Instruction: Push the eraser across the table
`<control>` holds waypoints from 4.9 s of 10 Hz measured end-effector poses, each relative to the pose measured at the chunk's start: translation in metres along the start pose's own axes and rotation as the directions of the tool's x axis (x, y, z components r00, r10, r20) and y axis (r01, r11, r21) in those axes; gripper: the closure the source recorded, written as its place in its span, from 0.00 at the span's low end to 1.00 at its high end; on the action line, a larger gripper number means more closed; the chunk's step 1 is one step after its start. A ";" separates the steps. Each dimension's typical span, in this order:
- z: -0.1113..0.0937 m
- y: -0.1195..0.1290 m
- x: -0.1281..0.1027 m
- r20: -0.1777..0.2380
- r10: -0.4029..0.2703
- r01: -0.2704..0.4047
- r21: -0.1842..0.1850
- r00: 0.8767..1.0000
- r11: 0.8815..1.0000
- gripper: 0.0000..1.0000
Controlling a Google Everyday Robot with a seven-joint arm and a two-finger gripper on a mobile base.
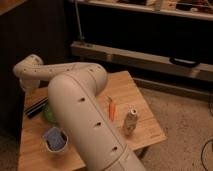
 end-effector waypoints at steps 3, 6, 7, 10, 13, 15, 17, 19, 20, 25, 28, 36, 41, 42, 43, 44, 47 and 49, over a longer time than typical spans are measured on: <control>0.018 0.005 0.001 0.008 0.012 -0.012 0.014 1.000 1.000 1.00; 0.032 0.004 0.002 0.026 0.007 -0.008 0.022 1.000 1.000 1.00; 0.037 0.005 0.000 0.035 0.008 -0.008 0.024 0.999 1.000 1.00; 0.052 0.005 -0.009 0.066 0.006 -0.008 0.033 0.998 0.999 1.00; 0.062 0.003 -0.018 0.089 0.002 -0.006 0.043 0.996 0.999 1.00; 0.066 -0.003 -0.026 0.104 -0.003 -0.003 0.056 0.995 0.998 1.00; 0.068 -0.006 -0.034 0.114 -0.005 -0.003 0.066 0.993 0.998 1.00; 0.069 -0.009 -0.041 0.125 -0.011 0.002 0.071 0.992 0.997 1.00; 0.070 -0.010 -0.044 0.129 -0.016 0.007 0.072 0.991 0.997 1.00; 0.071 -0.010 -0.058 0.159 -0.036 0.028 0.053 0.987 0.998 1.00; 0.070 -0.005 -0.062 0.166 -0.040 0.034 0.043 0.985 0.999 1.00; 0.055 0.041 -0.102 0.201 -0.033 0.031 0.011 0.979 0.999 1.00; 0.036 0.067 -0.127 0.219 -0.029 0.031 -0.007 0.975 0.999 1.00; 0.030 0.072 -0.133 0.222 -0.028 0.031 -0.010 0.975 0.999 1.00; 0.025 0.076 -0.137 0.221 -0.027 0.030 -0.010 0.975 0.999 1.00; 0.017 0.080 -0.146 0.223 -0.024 0.027 -0.009 0.975 1.000 1.00; 0.012 0.085 -0.171 0.249 -0.021 0.023 -0.005 0.968 1.000 1.00; 0.019 0.084 -0.181 0.276 -0.027 0.027 0.002 0.961 1.000 1.00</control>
